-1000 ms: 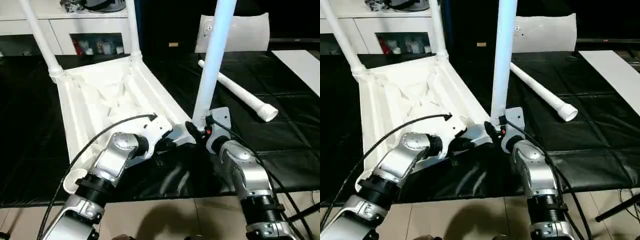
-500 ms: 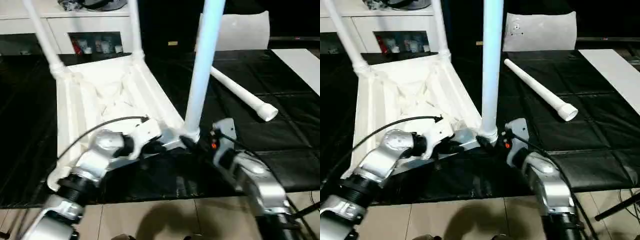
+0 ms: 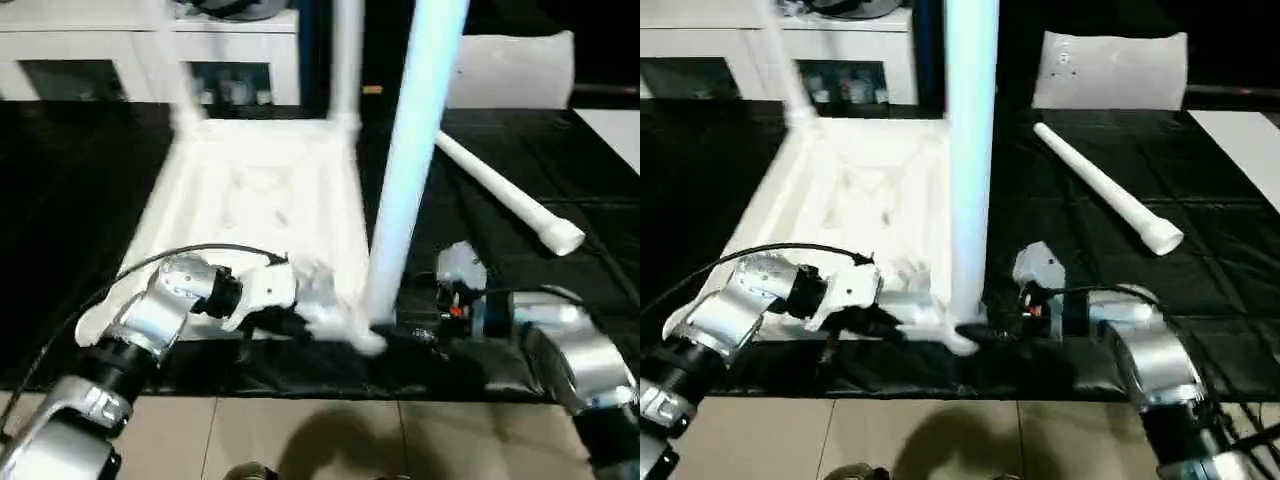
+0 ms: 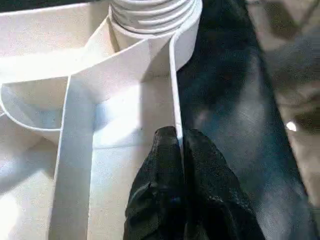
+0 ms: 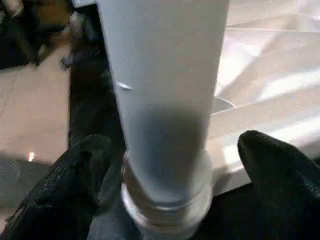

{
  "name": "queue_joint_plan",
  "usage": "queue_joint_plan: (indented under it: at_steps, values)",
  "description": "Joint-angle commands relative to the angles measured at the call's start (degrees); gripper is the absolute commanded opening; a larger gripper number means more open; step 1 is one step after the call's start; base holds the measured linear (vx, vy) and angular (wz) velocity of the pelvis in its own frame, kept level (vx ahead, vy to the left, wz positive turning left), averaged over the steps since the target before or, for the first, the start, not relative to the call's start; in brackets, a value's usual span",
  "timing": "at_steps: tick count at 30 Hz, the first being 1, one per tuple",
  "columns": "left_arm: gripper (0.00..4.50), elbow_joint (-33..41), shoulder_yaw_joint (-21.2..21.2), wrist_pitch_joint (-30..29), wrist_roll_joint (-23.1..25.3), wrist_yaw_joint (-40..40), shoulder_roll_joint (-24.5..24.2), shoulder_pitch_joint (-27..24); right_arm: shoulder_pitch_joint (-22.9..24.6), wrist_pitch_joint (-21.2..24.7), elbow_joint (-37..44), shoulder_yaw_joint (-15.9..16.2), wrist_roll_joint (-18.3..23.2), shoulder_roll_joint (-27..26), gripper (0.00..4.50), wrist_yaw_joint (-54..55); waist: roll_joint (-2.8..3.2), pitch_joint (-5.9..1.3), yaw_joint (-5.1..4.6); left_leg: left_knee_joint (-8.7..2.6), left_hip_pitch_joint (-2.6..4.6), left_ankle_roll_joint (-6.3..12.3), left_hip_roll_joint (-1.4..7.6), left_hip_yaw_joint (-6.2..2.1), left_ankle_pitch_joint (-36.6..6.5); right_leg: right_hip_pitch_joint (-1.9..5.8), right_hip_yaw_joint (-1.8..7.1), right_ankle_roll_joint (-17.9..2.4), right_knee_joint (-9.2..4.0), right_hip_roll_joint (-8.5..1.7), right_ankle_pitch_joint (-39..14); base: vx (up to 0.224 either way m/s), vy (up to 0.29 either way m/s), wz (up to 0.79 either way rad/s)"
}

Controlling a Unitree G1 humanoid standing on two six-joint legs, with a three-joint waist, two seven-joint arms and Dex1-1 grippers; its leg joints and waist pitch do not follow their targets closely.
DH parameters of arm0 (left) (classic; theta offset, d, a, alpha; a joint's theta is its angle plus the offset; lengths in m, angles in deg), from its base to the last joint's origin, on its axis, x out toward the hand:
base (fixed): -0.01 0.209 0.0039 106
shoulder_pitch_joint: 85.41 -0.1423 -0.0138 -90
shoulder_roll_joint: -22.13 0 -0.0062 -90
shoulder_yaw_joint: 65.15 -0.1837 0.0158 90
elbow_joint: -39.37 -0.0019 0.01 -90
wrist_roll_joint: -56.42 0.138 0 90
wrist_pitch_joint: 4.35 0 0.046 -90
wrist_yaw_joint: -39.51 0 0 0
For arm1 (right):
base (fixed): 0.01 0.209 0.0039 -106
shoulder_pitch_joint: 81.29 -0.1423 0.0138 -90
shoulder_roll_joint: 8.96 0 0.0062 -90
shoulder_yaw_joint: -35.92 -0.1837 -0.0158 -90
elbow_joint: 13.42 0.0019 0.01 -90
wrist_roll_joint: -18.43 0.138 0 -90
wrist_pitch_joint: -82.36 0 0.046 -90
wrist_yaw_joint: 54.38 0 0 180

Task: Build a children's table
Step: Rotate leg to tighten

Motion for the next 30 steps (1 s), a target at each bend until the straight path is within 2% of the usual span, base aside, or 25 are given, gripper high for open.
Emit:
queue_joint_plan:
  at_steps: [1, 3, 6, 8, 11, 12, 16, 17, 20, 24, 30]
  values:
    - [0.0, 0.24, -4.23, 2.75, 2.08, -4.26, 0.35, 1.08, -0.74, -1.76, -1.14, 1.49, -1.0, 0.63, 4.46, -2.41, -0.79, -3.35, -0.23, -3.41, 0.94, 2.58, 3.05, -0.39, -14.21, 2.34, 2.15, -11.87, -3.97, -3.62, -14.22, 0.0, 0.0, 0.0]
    - [0.0, -0.2, -4.68, 3.66, 2.57, -5.02, 0.37, 1.46, -1.41, -2.43, -1.92, 2.33, -1.21, 0.72, 4.46, -3.91, -0.65, -3.46, 0.01, -3.35, 0.94, 2.83, 3.11, -0.44, -13.5, 2.39, 2.11, -12.26, -3.75, -3.63, -12.96, 0.0, 0.0, 0.0]
    - [0.0, -1.03, -5.46, 5.03, 2.88, -5.98, 0.46, 2.08, -2.8, -3.12, -3.37, 4.02, -1.18, 0.61, 4.46, -6.15, -0.83, -3.42, 0.19, -3.3, 0.88, 3.21, 3.08, -0.43, -13.15, 2.46, 2.04, -12.68, -3.62, -3.61, -11.93, 0.0, 0.0, 0.0]
    - [0.0, -1.3, -5.65, 5.33, 2.82, -6.14, 0.5, 2.22, -3.3, -3.19, -3.97, 4.69, -1.27, 0.5, 4.17, -6.67, -0.84, -3.33, 0.22, -3.34, 0.9, 3.18, 3.1, -0.43, -13.45, 2.42, 2.05, -12.64, -3.71, -3.68, -12.9, 0.0, 0.0, 0.0]
    - [0.0, -1.88, -5.85, 6.03, 2.88, -6.48, 0.57, 2.43, -3.83, -3.61, -4.97, 5.3, -1.44, 0.33, 4.06, -7.68, -0.84, -3.35, 0.38, -3.36, 0.92, 3.02, 3.16, -0.44, -13.47, 2.42, 2.07, -12.43, -3.71, -3.69, -13.51, 0.0, 0.0, 0.0]
    - [0.0, -2.07, -5.95, 6.29, 2.91, -6.61, 0.62, 2.47, -4.01, -3.43, -5.29, 5.54, -1.35, 0.18, 3.85, -8.24, -0.86, -3.31, 0.41, -3.36, 0.88, 3.06, 3.14, -0.45, -13.38, 2.42, 2.06, -12.45, -3.68, -3.66, -13.17, 0.0, 0.0, 0.0]
    - [0.0, -2.65, -6.12, 6.81, 2.96, -6.88, 0.8, 2.66, -4.38, -2.94, -5.98, 6.19, -0.94, 0.21, 3.68, -9.55, -0.93, -3.32, 0.41, -3.31, 0.85, 3.2, 3.1, -0.43, -13.24, 2.47, 2.02, -12.76, -3.62, -3.68, -12.79, 0.0, 0.0, 0.0]
    - [0.0, -3.08, -6.14, 7.23, 3.09, -7.01, 0.83, 2.72, -4.53, -2.81, -6.35, 6.47, -0.82, 0.29, 3.4, -10.0, -1.0, -3.29, 0.41, -3.32, 0.82, 3.24, 3.09, -0.42, -13.27, 2.47, 2.02, -12.7, -3.64, -3.63, -12.83, 0.0, 0.0, 0.0]
    - [0.0, -3.32, -6.16, 7.46, 3.17, -7.03, 0.8, 2.76, -4.54, -2.57, -6.48, 6.58, -0.71, 0.3, 3.26, -10.17, -0.9, -3.28, 0.5, -3.34, 0.92, 3.16, 3.14, -0.44, -13.52, 2.41, 2.04, -12.57, -3.69, -3.65, -13.34, 0.0, 0.0, 0.0]
    - [0.0, -4.29, -6.08, 7.94, 3.3, -7.08, 0.91, 3.2, -4.6, -2.2, -7.02, 6.55, -0.4, 0.0, 2.84, -10.67, -0.9, -3.17, 0.58, -3.43, 0.95, 2.96, 3.16, -0.47, -13.98, 2.39, 2.04, -12.46, -3.76, -3.69, -13.98, 0.0, 0.0, 0.0]
    - [0.0, -4.44, -5.5, 7.46, 3.01, -6.65, 0.88, 2.93, -4.03, -1.43, -6.52, 6.56, 0.46, -0.5, 2.72, -10.63, -0.79, -3.16, 0.6, -3.53, 1.02, 2.66, 3.22, -0.52, -14.54, 2.33, 2.05, -12.36, -3.83, -3.67, -14.38, 0.0, 0.0, 0.0]
